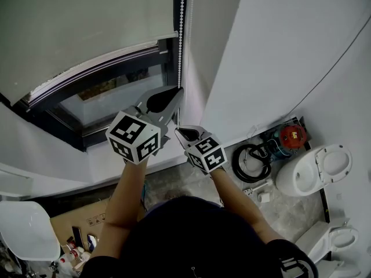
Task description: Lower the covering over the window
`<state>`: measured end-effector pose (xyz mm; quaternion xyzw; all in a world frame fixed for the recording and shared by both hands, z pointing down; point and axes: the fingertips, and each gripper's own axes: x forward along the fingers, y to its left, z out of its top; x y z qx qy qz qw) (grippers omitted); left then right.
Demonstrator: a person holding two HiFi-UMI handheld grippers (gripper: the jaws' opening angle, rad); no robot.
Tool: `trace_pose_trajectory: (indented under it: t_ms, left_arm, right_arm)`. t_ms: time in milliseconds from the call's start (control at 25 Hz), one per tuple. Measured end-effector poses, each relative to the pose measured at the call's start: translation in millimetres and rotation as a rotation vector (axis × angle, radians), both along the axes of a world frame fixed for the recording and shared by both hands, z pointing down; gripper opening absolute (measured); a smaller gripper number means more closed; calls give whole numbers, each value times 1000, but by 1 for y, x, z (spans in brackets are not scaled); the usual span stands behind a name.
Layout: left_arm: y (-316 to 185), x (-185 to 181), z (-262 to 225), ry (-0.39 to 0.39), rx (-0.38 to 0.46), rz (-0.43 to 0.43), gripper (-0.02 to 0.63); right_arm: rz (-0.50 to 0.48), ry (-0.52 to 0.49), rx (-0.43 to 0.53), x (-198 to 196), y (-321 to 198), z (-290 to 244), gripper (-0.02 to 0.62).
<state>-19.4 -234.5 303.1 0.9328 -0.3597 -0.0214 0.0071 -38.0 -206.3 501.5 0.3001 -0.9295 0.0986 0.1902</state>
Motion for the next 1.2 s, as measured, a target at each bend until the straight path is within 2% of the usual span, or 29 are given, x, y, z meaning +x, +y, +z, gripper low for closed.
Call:
trace_pose_trajectory:
  t_ms: [160,280,400,640,800,1040,1160,1200]
  left_arm:
    - [-1,1,15,-32,-33,7,11]
    - [3,-2,31,-5,-68,3,11]
    - [3,-6,49,-23,-94,-8,11]
    - [4,-10,105,-49,-218,-9,11]
    - [9,-6,131,-56,-271,-2,11]
    - [8,-3,149,-52,-305,5,11]
    - [8,-2,151,-48,-306,4,11]
    - [8,-2,151,-49,-305,4,11]
  right_arm:
    - [-11,59,-6,-1,1,13,12]
    - [-10,79,-31,0,6,29,12]
    - [-15,115,-61,0,9,45,12]
    - [-33,213,-150,8,23,95,12]
    - [-35,265,-193,16,31,119,12]
    - [-32,294,-229,22,34,133,14]
    - [-4,252,-260,25,31,132,15]
    - [4,220,-275,24,29,127,35]
